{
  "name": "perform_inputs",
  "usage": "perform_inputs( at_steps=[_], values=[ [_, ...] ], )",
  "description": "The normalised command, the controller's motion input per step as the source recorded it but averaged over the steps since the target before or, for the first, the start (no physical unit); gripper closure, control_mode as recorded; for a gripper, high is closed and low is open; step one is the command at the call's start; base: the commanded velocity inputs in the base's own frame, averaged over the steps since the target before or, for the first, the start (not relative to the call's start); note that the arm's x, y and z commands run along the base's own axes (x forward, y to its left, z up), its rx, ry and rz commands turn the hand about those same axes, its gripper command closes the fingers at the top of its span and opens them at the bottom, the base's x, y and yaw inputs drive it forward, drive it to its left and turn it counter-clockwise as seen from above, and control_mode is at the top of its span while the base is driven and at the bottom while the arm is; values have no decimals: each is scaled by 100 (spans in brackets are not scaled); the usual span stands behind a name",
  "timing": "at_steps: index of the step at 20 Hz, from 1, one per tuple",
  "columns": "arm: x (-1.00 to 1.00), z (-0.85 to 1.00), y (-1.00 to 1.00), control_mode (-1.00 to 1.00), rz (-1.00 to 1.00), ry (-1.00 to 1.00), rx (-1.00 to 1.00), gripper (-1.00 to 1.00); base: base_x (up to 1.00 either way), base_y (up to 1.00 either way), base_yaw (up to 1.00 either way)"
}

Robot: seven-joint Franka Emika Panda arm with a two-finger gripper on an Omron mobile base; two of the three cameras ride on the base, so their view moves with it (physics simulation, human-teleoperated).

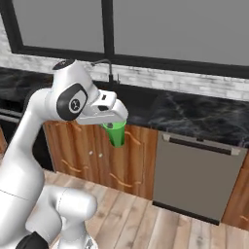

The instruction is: Pick the cup and bowl from the counter and place them on the counter next to the sink.

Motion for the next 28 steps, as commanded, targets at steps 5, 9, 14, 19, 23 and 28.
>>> perform_inputs(
  at_steps=[5,9,14,19,23,28],
  values=[
    [0,0,0,100,0,0,0,100,100,-4,-21],
    [0,0,0,100,0,0,0,100,100,0,-19],
    [0,0,0,100,0,0,0,100,76,-8,-3],
    [0,0,0,100,0,0,0,100,0,0,0],
    [0,0,0,100,0,0,0,100,0,0,0],
    [0,0,0,100,0,0,0,100,0,0,0]
  ],
)
